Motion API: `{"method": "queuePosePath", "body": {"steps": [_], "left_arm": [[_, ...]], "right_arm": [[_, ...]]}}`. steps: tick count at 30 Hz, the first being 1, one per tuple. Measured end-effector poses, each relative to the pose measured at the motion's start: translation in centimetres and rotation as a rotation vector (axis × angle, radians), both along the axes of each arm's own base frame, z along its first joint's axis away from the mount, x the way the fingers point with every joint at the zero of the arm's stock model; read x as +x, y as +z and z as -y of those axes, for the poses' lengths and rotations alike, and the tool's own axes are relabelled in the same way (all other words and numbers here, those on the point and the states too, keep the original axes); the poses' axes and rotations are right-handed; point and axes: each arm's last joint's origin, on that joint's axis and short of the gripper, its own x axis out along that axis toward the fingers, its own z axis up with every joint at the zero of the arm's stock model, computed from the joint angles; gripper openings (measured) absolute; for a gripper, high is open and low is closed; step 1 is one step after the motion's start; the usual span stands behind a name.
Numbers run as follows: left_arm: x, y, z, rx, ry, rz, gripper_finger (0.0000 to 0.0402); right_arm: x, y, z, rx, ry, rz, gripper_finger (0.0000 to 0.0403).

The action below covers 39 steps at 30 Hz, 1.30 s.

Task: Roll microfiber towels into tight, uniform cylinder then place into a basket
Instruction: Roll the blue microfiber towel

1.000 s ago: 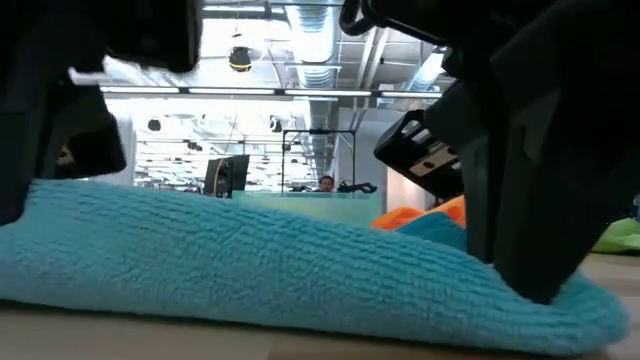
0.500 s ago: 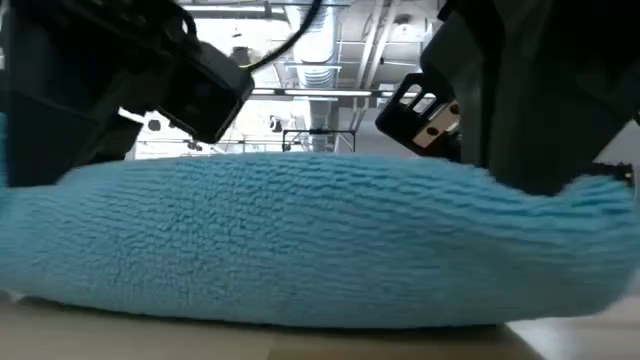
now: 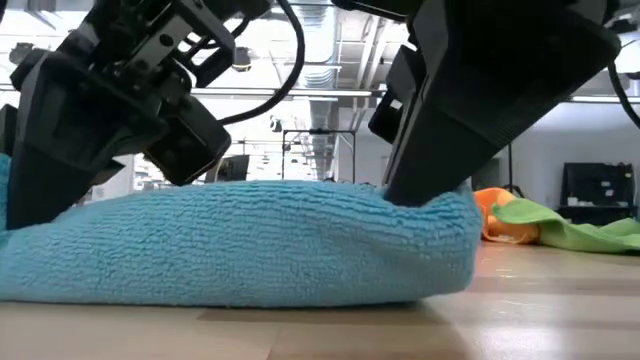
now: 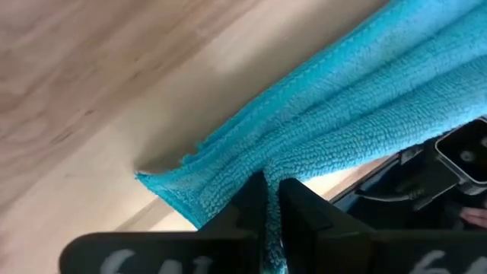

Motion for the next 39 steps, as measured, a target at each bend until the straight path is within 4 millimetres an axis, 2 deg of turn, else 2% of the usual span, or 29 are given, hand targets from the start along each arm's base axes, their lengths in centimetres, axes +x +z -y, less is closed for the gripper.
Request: {"method": "queuePosePath", "body": {"steps": [4,15,20,24,27,31,35,37,39], "left_arm": [[-0.3,-0.6,-0.1,-0.006,0.011,0.024,0.0011],[-0.7,-1.2,0.1,0.047,-0.029,0.024,0.0012],[-0.9,-1.3,0.3,0.069,-0.039,0.022,0.0012],[-0.9,-1.3,0.4,0.068,-0.044,0.024,0.0012],[-0.9,-1.3,0.4,0.069,-0.044,0.024,0.0012],[-0.9,-1.3,0.4,0.067,-0.044,0.024,0.0012],[-0.9,-1.3,0.4,0.067,-0.043,0.024,0.0012],[-0.9,-1.3,0.5,0.067,-0.041,0.023,0.0012],[-0.9,-1.3,0.5,0.067,-0.038,0.021,0.0012]], "right_arm": [[0.0,0.0,0.0,0.008,-0.024,-0.003,0.0019],[0.2,-0.2,0.6,0.014,-0.066,-0.035,0.0074],[0.5,-0.2,1.3,0.010,-0.081,-0.046,0.0083],[0.1,0.9,1.2,-0.004,-0.044,-0.025,0.0076],[-0.9,2.2,0.9,-0.042,-0.015,-0.019,0.0071],[-2.0,4.4,0.1,-0.104,0.042,0.099,0.0068],[-2.1,5.7,-2.1,-0.162,0.220,0.346,0.0067],[-1.6,5.5,-3.0,-0.176,0.290,0.447,0.0067],[-1.4,4.3,-3.1,-0.234,0.345,0.447,0.0067]]}}
